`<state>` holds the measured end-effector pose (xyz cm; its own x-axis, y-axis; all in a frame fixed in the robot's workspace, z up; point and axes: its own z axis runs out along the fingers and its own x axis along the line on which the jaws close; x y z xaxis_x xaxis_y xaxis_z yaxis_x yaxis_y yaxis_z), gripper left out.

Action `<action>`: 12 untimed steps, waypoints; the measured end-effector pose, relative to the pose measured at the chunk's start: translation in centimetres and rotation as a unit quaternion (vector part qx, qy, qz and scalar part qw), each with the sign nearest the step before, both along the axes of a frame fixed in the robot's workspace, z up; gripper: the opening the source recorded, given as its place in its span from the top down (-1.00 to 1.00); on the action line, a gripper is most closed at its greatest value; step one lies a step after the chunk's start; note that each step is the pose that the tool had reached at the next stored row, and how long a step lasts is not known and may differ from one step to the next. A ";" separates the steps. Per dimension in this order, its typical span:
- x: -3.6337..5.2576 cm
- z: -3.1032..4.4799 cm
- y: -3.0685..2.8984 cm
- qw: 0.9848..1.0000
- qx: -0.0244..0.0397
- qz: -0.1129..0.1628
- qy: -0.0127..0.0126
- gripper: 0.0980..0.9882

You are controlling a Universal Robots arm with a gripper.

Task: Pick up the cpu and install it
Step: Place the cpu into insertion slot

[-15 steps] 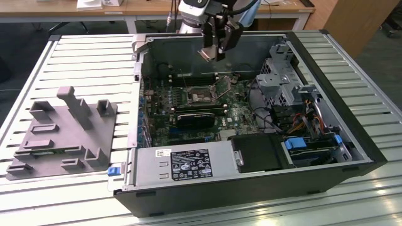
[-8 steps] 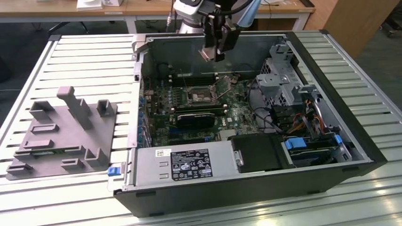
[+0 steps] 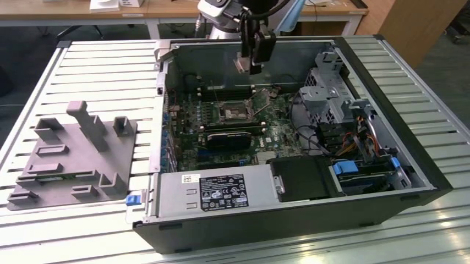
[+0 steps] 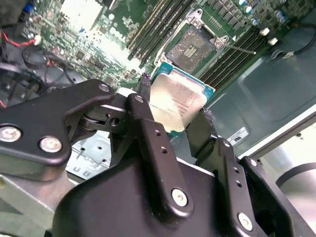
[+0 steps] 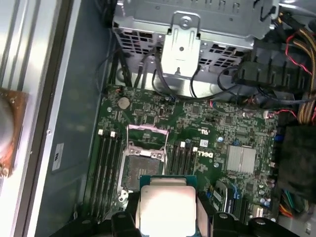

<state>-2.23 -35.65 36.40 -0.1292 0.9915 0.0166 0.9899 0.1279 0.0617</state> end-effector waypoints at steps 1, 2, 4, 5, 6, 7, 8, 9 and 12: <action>0.00 -0.09 0.00 1.000 0.000 -0.006 0.000 0.01; 0.00 -0.20 0.01 1.000 -0.001 -0.012 0.000 0.01; -0.01 -0.48 0.20 1.000 -0.001 -0.016 0.000 0.01; 0.00 -0.61 0.40 1.000 -0.001 -0.017 0.000 0.01; 0.00 -0.73 0.60 1.000 -0.001 -0.018 0.000 0.01; 0.00 -0.85 0.80 1.000 -0.001 -0.018 0.000 0.01; 0.00 -0.99 1.00 1.000 -0.001 -0.019 0.000 0.01; 0.00 -1.17 1.16 1.000 -0.001 -0.020 0.000 0.01; 0.00 -1.72 1.39 1.000 -0.001 -0.028 0.000 0.01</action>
